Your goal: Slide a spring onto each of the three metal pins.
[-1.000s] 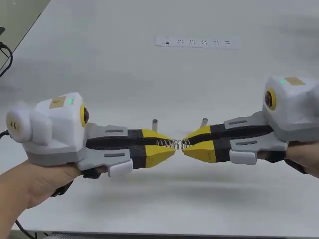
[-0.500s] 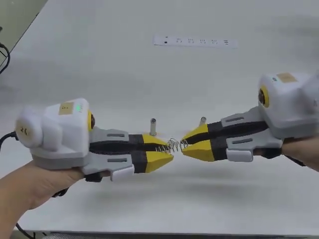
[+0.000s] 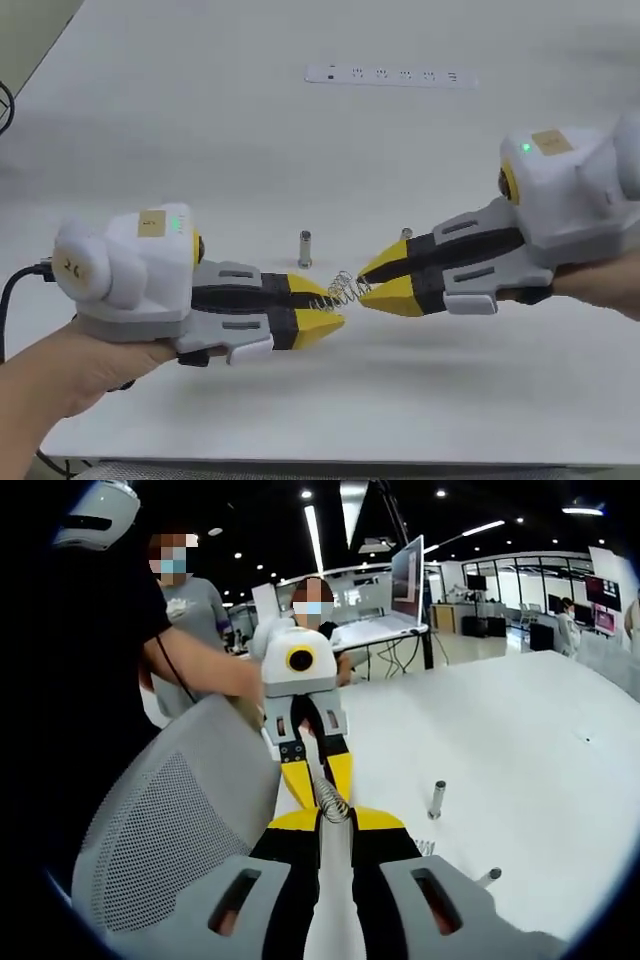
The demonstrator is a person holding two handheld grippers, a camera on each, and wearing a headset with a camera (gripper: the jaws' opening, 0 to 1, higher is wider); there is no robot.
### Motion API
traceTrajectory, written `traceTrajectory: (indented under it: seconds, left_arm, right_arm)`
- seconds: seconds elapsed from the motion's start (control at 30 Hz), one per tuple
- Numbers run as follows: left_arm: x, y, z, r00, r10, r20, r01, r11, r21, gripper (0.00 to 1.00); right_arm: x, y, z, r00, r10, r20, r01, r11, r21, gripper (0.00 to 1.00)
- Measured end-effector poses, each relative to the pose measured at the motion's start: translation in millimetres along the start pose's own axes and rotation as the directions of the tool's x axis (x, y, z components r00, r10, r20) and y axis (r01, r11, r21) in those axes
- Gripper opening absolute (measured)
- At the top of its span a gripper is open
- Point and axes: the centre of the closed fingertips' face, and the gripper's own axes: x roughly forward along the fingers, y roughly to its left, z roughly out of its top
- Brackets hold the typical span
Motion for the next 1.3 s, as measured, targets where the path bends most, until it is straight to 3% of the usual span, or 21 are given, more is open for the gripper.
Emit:
traceTrajectory:
  seconds: [0.33, 1.3]
  left_arm:
    - [2.3, 0.8, -6.5, 0.9996, 0.005, -0.026, -0.005, 1.0, 0.013, 0.02]
    - [7.5, -3.3, -11.2, 0.9992, -0.008, -0.039, 0.009, 1.0, 0.025, 0.01]
  right_arm:
    - [2.4, 1.1, -1.8, 0.9963, -0.001, -0.086, -0.006, 0.997, -0.074, 0.09]
    - [9.0, 9.9, 8.4, 0.9861, 0.018, -0.165, -0.045, 0.985, -0.164, 0.09]
